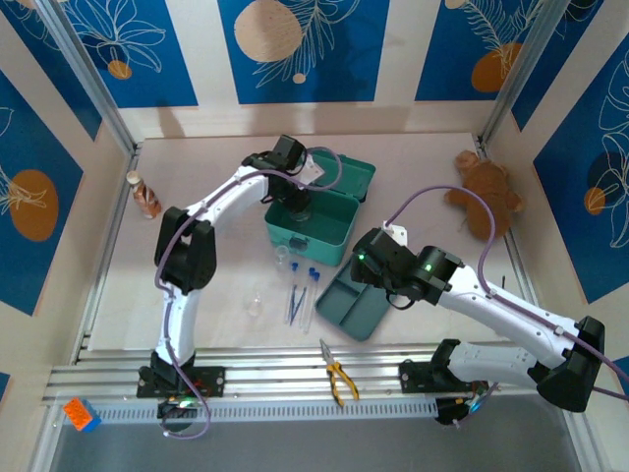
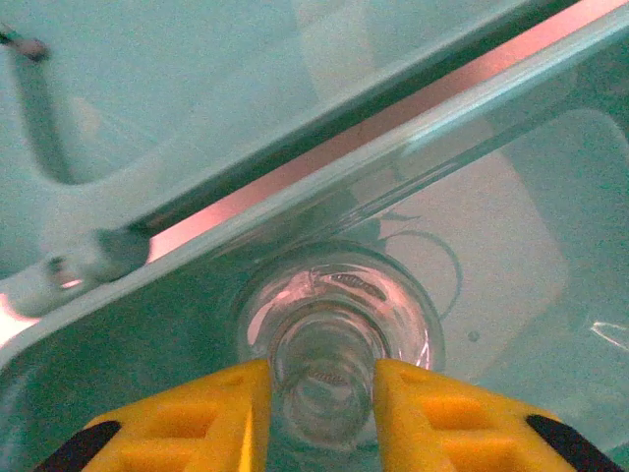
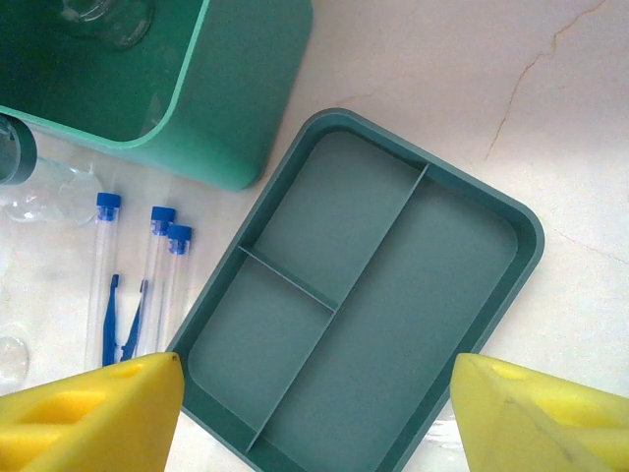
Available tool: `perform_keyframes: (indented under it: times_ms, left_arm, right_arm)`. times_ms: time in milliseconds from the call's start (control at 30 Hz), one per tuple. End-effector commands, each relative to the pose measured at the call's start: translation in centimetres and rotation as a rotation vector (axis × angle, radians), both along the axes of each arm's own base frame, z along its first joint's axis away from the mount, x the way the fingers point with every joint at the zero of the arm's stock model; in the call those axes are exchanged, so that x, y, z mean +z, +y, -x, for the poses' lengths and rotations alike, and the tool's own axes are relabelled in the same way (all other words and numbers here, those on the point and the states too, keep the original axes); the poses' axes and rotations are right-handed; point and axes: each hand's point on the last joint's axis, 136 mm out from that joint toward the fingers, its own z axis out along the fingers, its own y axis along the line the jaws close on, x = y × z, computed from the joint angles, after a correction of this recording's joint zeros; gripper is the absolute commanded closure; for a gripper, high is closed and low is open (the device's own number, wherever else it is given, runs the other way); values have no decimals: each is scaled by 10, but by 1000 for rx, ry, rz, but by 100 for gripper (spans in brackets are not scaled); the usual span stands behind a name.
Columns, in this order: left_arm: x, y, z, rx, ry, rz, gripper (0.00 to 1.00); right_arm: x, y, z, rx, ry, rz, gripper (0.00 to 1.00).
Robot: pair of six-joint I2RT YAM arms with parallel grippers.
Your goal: Organize the chemistry lab equipment
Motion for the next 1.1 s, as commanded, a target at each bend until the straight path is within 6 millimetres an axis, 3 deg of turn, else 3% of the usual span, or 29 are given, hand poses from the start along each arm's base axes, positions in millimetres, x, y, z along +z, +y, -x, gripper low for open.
perform_keyframes:
  times_ms: [0, 167, 367, 533, 833, 1067]
  left_arm:
    - [54, 1, 12, -8, -63, 56, 67]
    - [72, 9, 29, -19, -76, 67, 67]
    - [73, 30, 66, -37, -71, 61, 66]
    - [70, 51, 98, -21, -79, 71, 52]
    - [47, 71, 144, -35, -24, 82, 49]
    - [19, 74, 160, -81, -30, 95, 49]
  right_arm:
    - [4, 2, -2, -7, -15, 0, 27]
    - [5, 9, -7, 4, -11, 7, 26]
    - [3, 17, -13, 16, -6, 7, 26]
    - [-1, 28, -20, 34, 10, 7, 26]
    - [-3, 46, -32, 64, 20, -5, 26]
    - [-7, 51, -32, 70, 28, -23, 26]
